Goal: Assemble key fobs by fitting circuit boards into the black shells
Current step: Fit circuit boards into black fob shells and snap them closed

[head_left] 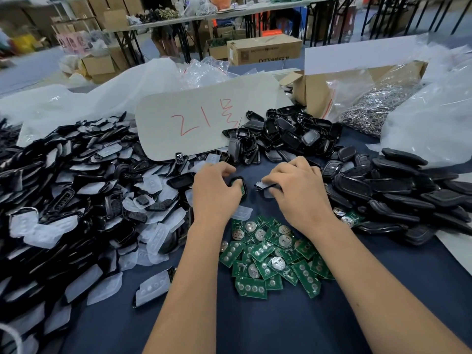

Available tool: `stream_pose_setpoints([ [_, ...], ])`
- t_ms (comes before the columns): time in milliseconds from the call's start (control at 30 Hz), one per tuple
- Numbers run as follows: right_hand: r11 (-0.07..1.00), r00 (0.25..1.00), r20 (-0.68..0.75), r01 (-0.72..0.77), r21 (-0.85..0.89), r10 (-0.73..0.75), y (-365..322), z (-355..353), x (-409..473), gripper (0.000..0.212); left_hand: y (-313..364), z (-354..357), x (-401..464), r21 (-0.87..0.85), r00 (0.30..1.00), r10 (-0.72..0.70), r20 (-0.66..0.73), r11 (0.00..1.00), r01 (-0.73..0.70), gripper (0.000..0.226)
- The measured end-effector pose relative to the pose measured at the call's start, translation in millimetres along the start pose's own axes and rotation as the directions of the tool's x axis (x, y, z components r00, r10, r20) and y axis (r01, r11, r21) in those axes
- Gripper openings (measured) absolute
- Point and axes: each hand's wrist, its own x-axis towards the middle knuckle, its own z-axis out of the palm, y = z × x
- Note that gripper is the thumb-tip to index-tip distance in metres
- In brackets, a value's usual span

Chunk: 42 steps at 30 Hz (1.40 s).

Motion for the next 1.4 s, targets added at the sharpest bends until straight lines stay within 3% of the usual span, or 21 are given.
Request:
stream_pose_setpoints([
  [133, 0.998, 0.997, -0.074, -0.032, 0.048, 0.035, -1.7, 1.4, 1.9, 0.015, 1.7, 1.5, 0.5, -0.122, 0.996, -0.020, -0.084, 0.992, 0.009, 0.012],
  [233, 0.927, 0.951, -0.250, -0.081, 0.366, 0.181, 0.0, 1.0, 3.4, 0.012, 6.5, 4.0, 0.7, -0.313, 0.997, -0.027, -0.069, 0.950, 0.004, 0.010],
  [300, 0.717, 0.922, -0.183, -0.128, 0.686, 0.340, -1.8, -2.3, 3.4, 0.013, 11.7, 7.8, -0.5, -0.473, 0.999, -0.011, 0.053, 0.880, 0.035, 0.013],
  [367, 0.455, 0.906, -0.035, -0.179, 0.872, 0.422, -3.9, -3.6, 3.6, 0.021, 18.4, 12.9, -4.1, -0.576, 0.987, 0.022, 0.160, 0.814, 0.076, 0.015],
  [567, -0.036, 0.868, 0.262, -0.273, 0.961, 0.422, 4.6, -4.9, 5.7, 0.017, 23.7, 14.7, -7.7, -0.725, 0.963, -0.008, 0.268, 0.656, 0.207, 0.011],
  [733, -0.212, 0.867, 0.306, -0.239, 0.948, 0.393, 0.7, -5.8, 3.0, 0.021, 24.3, 15.4, -7.9, -0.693, 0.935, -0.020, 0.354, 0.666, 0.277, 0.012],
  [833, -0.281, 0.868, 0.313, -0.213, 0.936, 0.385, 1.7, -7.3, 3.2, 0.029, 27.9, 14.7, -8.3, -0.705, 0.939, -0.011, 0.344, 0.658, 0.265, 0.011],
  [1033, -0.307, 0.871, 0.312, -0.200, 0.931, 0.379, 4.7, -8.4, 2.6, 0.041, 42.1, 17.5, -12.3, -0.739, 0.958, 0.039, 0.284, 0.646, 0.192, 0.029],
  [1400, -0.272, 0.859, 0.300, -0.197, 0.942, 0.415, 5.5, -7.4, 2.5, 0.036, 43.3, 16.6, -12.3, -0.685, 0.887, 0.006, 0.462, 0.637, 0.353, 0.013],
])
